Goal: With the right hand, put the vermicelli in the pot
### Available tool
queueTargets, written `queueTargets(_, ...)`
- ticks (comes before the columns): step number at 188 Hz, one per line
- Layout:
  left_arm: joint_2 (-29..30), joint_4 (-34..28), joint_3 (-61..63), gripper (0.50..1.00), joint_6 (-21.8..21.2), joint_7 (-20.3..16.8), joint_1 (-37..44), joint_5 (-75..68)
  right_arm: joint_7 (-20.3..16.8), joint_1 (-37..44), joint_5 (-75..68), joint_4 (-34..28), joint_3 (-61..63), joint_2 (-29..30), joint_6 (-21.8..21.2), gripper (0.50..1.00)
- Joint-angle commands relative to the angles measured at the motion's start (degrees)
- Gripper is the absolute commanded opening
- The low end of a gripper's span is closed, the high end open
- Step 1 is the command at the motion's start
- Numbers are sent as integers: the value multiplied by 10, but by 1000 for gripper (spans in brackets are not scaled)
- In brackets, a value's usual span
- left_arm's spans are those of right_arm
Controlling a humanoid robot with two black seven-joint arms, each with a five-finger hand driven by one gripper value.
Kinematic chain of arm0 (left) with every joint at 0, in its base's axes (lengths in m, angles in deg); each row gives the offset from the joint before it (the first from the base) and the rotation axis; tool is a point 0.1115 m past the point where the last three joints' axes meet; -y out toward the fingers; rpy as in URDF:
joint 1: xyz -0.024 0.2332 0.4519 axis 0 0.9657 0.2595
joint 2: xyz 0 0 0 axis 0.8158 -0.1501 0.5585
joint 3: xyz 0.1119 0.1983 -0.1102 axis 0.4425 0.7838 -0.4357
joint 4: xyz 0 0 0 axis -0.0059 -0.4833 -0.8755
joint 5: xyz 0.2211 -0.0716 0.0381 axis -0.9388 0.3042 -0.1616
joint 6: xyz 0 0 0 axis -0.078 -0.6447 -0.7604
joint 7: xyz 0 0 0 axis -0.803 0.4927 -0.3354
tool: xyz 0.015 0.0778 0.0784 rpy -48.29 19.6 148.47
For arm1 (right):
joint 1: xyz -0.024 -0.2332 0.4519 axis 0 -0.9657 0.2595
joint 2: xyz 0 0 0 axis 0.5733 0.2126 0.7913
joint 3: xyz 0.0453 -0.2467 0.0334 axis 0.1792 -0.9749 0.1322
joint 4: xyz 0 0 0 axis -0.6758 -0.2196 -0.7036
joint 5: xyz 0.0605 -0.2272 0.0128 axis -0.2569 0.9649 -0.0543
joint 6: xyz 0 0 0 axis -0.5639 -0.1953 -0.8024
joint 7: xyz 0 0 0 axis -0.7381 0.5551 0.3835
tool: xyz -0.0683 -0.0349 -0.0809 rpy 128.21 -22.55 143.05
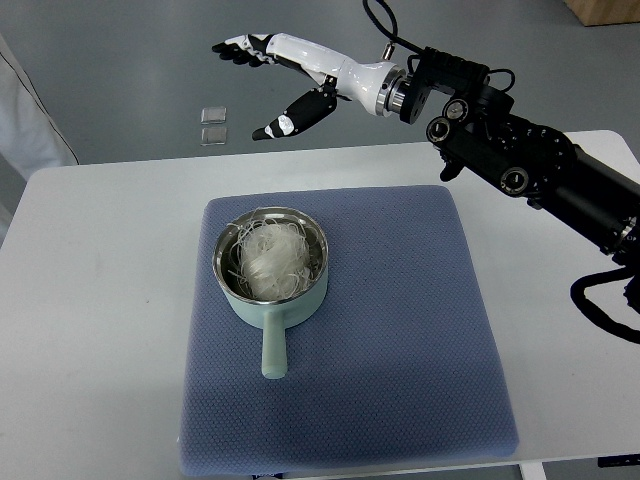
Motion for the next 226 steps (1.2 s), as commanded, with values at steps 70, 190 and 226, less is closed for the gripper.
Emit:
queueTargets(70, 0, 0, -1, 1000, 0, 0, 0, 0, -4, -75, -352, 109, 102, 24, 134, 924)
queueTargets(190, 0, 0, -1, 1000, 0, 0, -1, 0, -15, -140, -531, 148, 90, 24, 135, 924)
queueTargets(226, 0, 0, -1, 1000, 0, 0, -1, 0, -9, -171, -528, 149, 90, 23, 136, 928)
